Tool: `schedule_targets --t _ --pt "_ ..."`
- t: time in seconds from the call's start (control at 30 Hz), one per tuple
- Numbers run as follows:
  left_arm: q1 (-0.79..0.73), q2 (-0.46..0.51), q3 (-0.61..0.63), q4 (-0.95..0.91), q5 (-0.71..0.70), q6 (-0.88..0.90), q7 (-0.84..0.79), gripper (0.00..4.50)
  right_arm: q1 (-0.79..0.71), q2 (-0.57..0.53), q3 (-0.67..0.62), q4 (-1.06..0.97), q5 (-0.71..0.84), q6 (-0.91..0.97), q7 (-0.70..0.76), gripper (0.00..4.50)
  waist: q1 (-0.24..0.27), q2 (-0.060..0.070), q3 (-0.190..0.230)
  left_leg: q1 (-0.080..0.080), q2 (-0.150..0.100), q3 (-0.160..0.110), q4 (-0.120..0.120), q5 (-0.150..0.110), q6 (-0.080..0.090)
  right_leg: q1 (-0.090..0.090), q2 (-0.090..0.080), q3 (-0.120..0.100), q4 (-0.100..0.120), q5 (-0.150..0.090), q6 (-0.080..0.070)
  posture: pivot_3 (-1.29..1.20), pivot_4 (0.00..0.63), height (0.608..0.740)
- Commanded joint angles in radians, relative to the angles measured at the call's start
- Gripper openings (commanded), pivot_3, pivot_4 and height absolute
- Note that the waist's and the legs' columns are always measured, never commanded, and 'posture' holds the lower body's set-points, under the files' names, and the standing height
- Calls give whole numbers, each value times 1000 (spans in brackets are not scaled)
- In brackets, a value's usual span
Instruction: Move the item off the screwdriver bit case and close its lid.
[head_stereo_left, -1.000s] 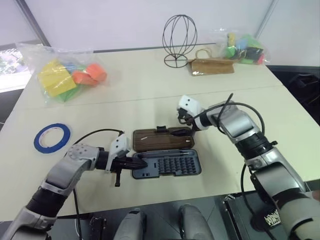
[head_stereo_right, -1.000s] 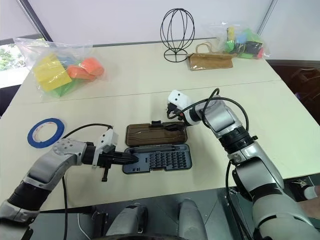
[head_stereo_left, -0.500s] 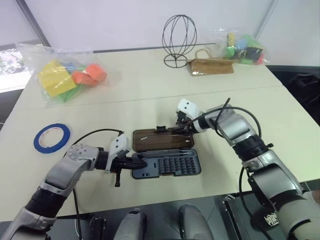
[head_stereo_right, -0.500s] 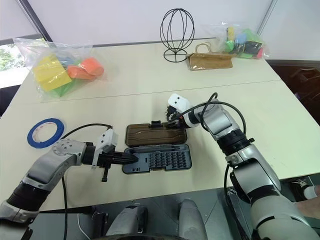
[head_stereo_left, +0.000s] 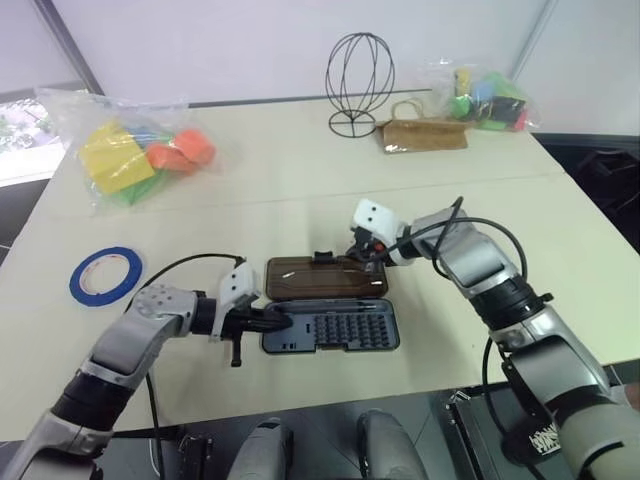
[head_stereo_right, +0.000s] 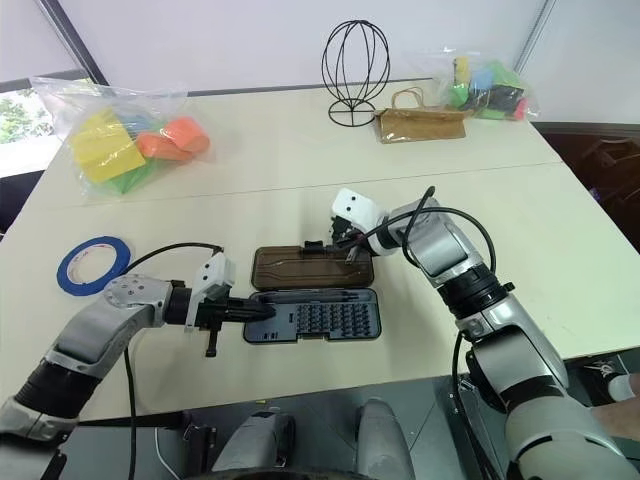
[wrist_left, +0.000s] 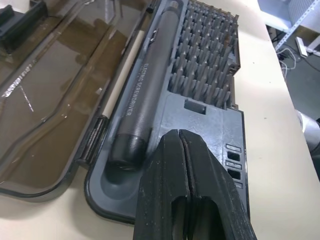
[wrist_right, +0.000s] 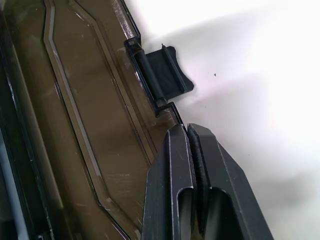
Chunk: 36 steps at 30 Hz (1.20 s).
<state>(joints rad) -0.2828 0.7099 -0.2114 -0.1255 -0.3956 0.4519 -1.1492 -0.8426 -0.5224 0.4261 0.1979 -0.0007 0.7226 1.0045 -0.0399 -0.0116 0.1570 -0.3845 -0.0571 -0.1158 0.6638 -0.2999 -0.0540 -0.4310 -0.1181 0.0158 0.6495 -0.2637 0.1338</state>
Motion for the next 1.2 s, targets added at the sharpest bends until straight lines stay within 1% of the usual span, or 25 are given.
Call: schedule_targets --t 0.03,0.1,0.2,0.23,0.27,0.4,0.43,0.63,0.83,0.93,1.03,1.07,1.13,1.17,1.2 --pt "-9 -3 18 10 12 0 11 0 32 -11 34 -1 -6 20 39 22 1 0 0 0 0 0 0 0 0 0 0 0 0 0 0 0 150 740" --pt "-11 -7 18 12 14 -1 15 0 35 -14 45 14 -16 8 47 22 1 0 0 0 0 0 0 0 0 0 0 0 0 0 0 0 150 740" --pt "-8 -10 18 10 15 -2 20 0 34 -12 53 39 -31 -14 53 833 2 0 0 0 0 0 0 0 0 0 0 0 0 0 0 0 150 740" --pt "-5 -10 18 7 15 -2 22 0 30 -10 54 50 -36 -20 53 1288 2 0 0 0 0 0 0 0 0 0 0 0 0 0 0 0 150 740" --pt "-3 -11 19 4 15 -2 24 0 27 -7 54 59 -40 -25 53 1857 2 0 0 0 0 0 0 0 0 0 0 0 0 0 0 0 150 740" --pt "3 -14 21 -2 15 -2 31 0 12 3 50 92 -47 -39 62 3892 1 0 0 2 0 0 0 0 0 1 0 0 0 0 0 0 150 740" --pt "4 -14 22 -4 15 -2 33 0 10 5 49 97 -49 -43 64 4476 1 0 0 2 0 0 0 0 0 2 0 0 0 0 0 0 150 740" --pt "6 -18 23 -5 17 -6 41 0 -6 18 40 157 -54 -57 82 4476 0 0 0 8 0 0 -2 -1 1 6 0 1 0 0 0 0 150 740" --pt "10 -21 24 -11 18 -7 46 0 -15 29 31 196 -48 -51 99 4476 1 0 0 9 0 0 -2 -1 1 7 0 1 0 0 0 0 150 740" --pt "10 -23 24 -12 18 -7 48 0 -20 38 26 221 -53 -58 99 3648 0 0 0 9 0 0 -2 -1 1 7 0 1 0 0 0 0 150 740" --pt "10 -24 24 -11 18 -7 49 0 -18 41 26 230 -60 -67 102 2203 0 0 0 9 0 0 -2 -1 1 7 0 1 0 0 0 0 150 740" --pt "9 -25 25 -10 18 -8 50 0 -15 41 28 230 -61 -70 105 1644 0 0 0 9 0 0 -2 -1 1 7 0 1 0 0 0 0 150 740" --pt "9 -25 26 -11 18 -8 52 0 -10 40 32 225 -67 -73 109 721 2 0 0 9 0 0 -2 -1 1 7 0 1 0 0 0 0 150 740" --pt "9 -25 27 -12 18 -8 53 0 -7 38 36 221 -72 -77 111 167 2 0 0 9 0 0 -2 -1 1 7 0 1 0 0 0 0 150 740" --pt "8 -25 28 -12 17 -7 54 0 -4 36 38 216 -77 -82 115 26 1 -2 -2 10 0 0 -3 -1 1 7 0 1 0 0 0 0 150 740"
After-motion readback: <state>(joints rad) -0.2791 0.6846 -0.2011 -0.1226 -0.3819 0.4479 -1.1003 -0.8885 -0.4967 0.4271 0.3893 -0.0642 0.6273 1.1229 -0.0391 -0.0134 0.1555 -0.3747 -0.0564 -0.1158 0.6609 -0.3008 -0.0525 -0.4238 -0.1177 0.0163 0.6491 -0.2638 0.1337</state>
